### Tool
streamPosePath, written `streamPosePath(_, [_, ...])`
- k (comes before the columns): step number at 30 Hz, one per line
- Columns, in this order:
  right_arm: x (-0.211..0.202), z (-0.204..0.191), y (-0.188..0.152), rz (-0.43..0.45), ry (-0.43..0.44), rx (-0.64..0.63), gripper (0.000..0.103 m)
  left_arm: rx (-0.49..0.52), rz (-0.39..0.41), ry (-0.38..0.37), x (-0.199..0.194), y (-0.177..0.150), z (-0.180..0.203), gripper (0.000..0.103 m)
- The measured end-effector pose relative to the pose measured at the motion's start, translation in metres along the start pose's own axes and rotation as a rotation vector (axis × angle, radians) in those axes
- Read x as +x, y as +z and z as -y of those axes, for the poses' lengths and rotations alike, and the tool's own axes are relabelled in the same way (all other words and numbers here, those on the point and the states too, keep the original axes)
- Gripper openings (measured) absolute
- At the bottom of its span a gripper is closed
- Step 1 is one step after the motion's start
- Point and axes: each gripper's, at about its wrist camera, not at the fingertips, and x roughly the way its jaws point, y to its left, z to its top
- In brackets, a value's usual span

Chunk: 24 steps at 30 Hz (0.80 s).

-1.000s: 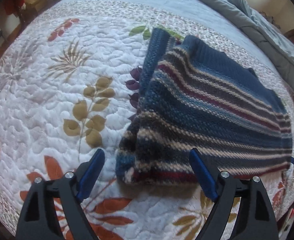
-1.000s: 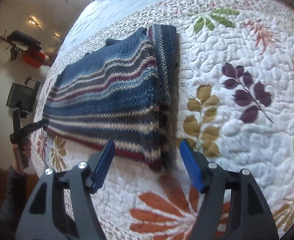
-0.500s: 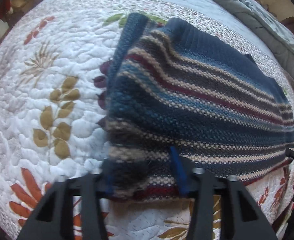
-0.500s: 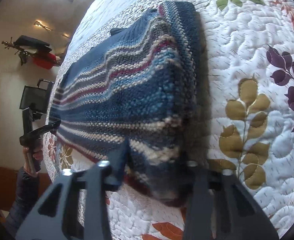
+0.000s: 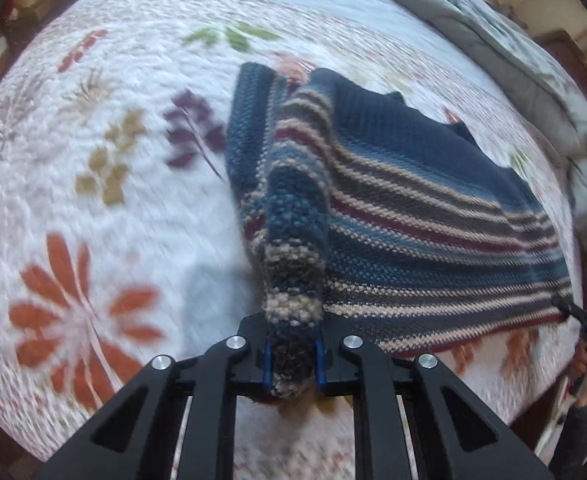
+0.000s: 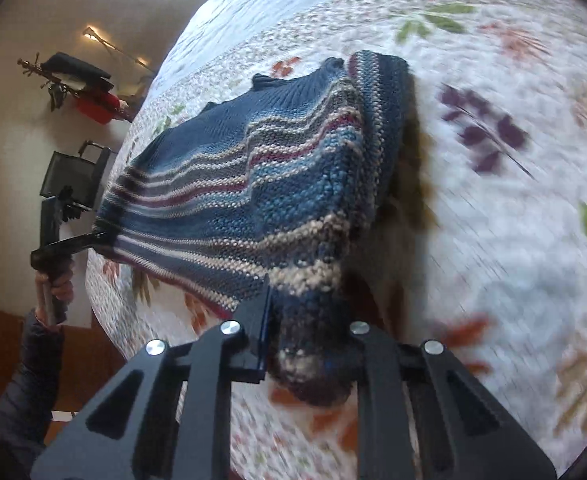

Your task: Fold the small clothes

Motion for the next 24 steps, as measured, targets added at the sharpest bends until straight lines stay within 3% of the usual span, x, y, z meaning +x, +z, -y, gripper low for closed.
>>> streamPosePath(5, [-0.037,0.032,-0.042,0.016,-0.030,0.064,0.010,0.085,0.032,0.027,-0.009,-0.061,0.041,0.016])
streamPosePath(10, [-0.052,0.047,-0.077,0.044,-0.021,0.067,0.011,0.097,0.040,0.073,0.005,-0.089,0.040,0.018])
streamPosePath(13, [-0.045,0.051,-0.077,0.066,-0.023,0.086,0.021,0.019,0.023,0.056,0.021,-0.084,0.026,0.023])
streamPosePath(14, [-0.044,0.057,-0.077,0.069,-0.024,0.093,0.033,-0.022,0.014,0.043,0.024,-0.081,0.019,0.027])
streamPosePath(19, [-0.022,0.074,-0.063,0.081,0.042,0.140,0.065,-0.093,0.021,0.015,0.026,-0.076,0.008,0.034])
streamPosePath(22, [-0.006,0.081,-0.056,0.073,0.080,0.165,0.067,-0.056,0.021,0.040,0.027,-0.087,0.010,0.052])
streamPosePath(24, [-0.002,0.082,-0.053,0.077,0.100,0.168,0.069,-0.044,0.011,0.054,0.042,-0.097,0.020,0.058])
